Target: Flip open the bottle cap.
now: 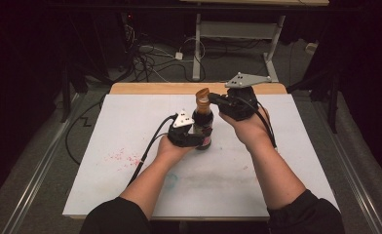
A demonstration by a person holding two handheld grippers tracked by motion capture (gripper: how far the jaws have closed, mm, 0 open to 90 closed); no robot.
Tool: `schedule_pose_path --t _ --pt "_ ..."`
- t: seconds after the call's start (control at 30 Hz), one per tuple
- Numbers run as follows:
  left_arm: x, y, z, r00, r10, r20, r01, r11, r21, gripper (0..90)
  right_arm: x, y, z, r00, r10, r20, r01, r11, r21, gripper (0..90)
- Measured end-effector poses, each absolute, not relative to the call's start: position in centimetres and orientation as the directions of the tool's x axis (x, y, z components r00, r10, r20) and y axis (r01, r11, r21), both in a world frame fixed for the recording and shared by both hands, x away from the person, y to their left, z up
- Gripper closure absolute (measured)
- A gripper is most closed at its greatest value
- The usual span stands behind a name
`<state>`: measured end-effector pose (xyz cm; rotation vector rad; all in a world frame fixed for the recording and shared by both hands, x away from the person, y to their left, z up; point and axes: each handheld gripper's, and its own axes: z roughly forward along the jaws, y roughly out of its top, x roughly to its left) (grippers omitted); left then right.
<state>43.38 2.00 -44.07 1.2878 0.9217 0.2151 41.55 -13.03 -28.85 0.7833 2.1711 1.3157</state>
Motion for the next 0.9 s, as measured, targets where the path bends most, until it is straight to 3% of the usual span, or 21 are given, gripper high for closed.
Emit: schedule_pose_path --t 0.47,0.9 --pt "43.3 2.1 -44.2 0.642 0.606 -0.469 0.339 0.324 0.883 29.2 41.9 -12.3 -28.2 -0.726 0.678 -0.113 0.212 0.377 0.902 90.0" --pt "43.2 2.1 -44.2 0.646 0.605 -0.465 0.337 0.321 0.885 29.1 43.8 -8.6 -27.5 -0.745 0.660 -0.099 0.213 0.375 0.902 90.0"
